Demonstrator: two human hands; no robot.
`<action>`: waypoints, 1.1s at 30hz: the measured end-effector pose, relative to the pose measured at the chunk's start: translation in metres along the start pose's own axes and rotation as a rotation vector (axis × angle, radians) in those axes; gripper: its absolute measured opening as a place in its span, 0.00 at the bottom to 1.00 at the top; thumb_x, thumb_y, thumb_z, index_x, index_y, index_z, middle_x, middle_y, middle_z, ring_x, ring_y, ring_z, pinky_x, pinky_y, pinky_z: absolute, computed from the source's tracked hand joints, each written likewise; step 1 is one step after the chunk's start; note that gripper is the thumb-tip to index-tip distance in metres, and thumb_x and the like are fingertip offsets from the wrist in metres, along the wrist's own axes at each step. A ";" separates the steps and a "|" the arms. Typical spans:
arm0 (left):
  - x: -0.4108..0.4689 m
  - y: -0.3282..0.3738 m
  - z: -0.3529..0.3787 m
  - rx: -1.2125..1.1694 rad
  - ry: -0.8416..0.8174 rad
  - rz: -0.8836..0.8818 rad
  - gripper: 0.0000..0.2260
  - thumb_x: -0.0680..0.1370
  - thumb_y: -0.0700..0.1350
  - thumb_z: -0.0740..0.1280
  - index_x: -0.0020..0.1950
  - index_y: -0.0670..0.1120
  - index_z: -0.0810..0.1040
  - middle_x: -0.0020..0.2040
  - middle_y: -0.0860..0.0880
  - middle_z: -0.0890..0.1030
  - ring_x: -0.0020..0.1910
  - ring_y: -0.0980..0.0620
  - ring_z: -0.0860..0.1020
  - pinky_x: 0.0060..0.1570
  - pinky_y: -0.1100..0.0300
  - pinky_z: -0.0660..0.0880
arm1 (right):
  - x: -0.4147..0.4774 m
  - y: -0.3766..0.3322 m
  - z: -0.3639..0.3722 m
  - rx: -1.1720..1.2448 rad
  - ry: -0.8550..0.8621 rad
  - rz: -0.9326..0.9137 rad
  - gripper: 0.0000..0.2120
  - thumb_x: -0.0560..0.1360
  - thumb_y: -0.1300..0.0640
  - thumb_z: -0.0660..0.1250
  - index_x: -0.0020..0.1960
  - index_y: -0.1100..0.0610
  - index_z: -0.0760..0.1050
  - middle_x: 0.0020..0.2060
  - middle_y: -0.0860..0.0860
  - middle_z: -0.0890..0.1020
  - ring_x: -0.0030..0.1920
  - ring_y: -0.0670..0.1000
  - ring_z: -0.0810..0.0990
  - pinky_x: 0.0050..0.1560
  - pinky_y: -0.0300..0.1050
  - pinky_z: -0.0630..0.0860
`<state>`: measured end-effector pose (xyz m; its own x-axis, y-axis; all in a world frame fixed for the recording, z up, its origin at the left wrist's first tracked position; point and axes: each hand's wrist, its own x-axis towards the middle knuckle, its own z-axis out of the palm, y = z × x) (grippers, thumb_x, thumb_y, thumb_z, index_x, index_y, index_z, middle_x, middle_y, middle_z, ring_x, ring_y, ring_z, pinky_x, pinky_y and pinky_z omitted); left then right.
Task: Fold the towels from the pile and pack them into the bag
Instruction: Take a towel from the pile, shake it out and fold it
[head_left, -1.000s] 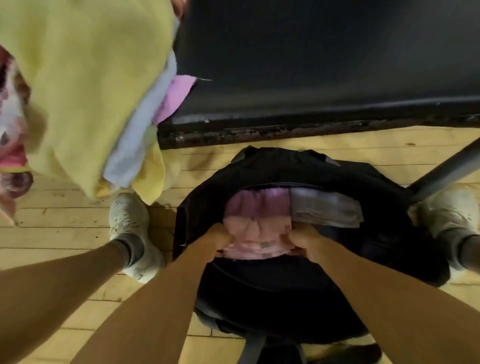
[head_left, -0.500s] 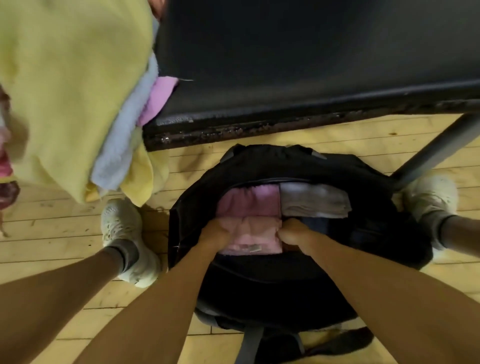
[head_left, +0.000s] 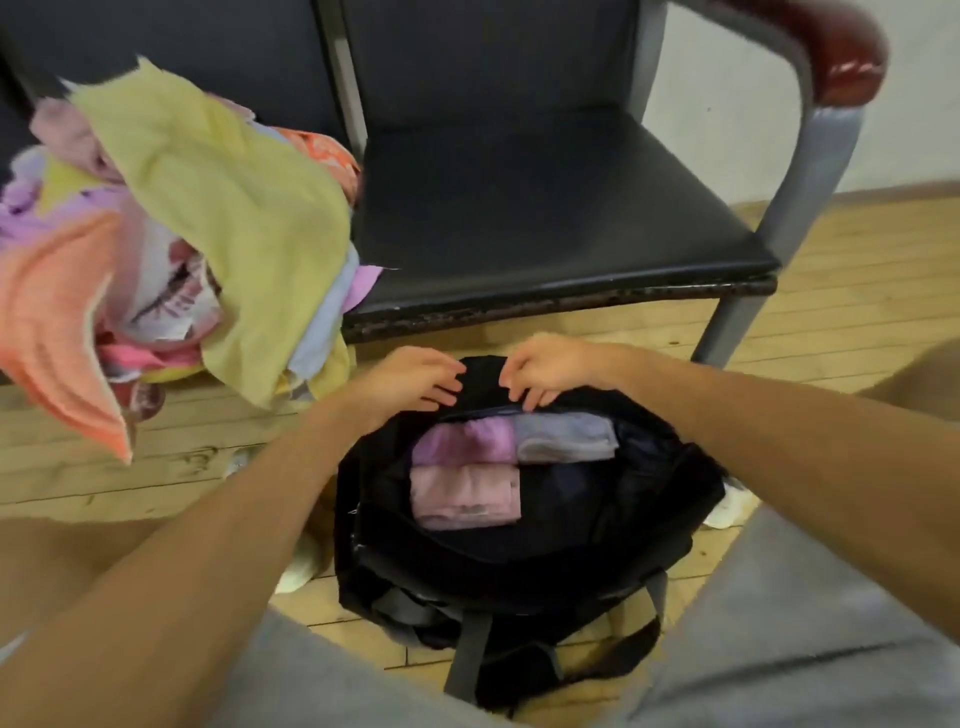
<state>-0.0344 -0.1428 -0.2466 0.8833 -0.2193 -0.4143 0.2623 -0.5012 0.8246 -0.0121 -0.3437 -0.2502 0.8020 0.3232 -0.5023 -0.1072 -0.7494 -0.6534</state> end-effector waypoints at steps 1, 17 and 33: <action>-0.009 0.012 -0.010 -0.027 0.022 0.050 0.09 0.82 0.40 0.60 0.58 0.45 0.78 0.55 0.42 0.82 0.54 0.46 0.82 0.58 0.54 0.76 | -0.006 -0.012 -0.007 0.011 0.026 -0.046 0.06 0.80 0.60 0.62 0.53 0.56 0.77 0.46 0.54 0.83 0.43 0.51 0.84 0.46 0.43 0.80; -0.059 0.018 -0.177 0.283 0.745 0.268 0.10 0.78 0.35 0.63 0.55 0.46 0.80 0.47 0.47 0.81 0.43 0.55 0.78 0.39 0.75 0.69 | 0.061 -0.171 -0.016 0.116 0.351 -0.443 0.09 0.77 0.58 0.67 0.57 0.56 0.80 0.49 0.49 0.83 0.51 0.48 0.81 0.54 0.45 0.79; -0.016 0.007 -0.175 0.648 0.784 0.090 0.06 0.77 0.45 0.65 0.49 0.46 0.80 0.50 0.45 0.73 0.51 0.43 0.76 0.53 0.51 0.72 | 0.093 -0.184 0.009 -0.022 0.368 -0.417 0.08 0.79 0.60 0.61 0.48 0.59 0.79 0.44 0.53 0.81 0.45 0.53 0.81 0.42 0.44 0.79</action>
<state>0.0216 0.0038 -0.1671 0.9560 0.2147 0.1999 0.1272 -0.9175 0.3769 0.0772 -0.1706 -0.1820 0.9266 0.3748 0.0293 0.2721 -0.6148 -0.7403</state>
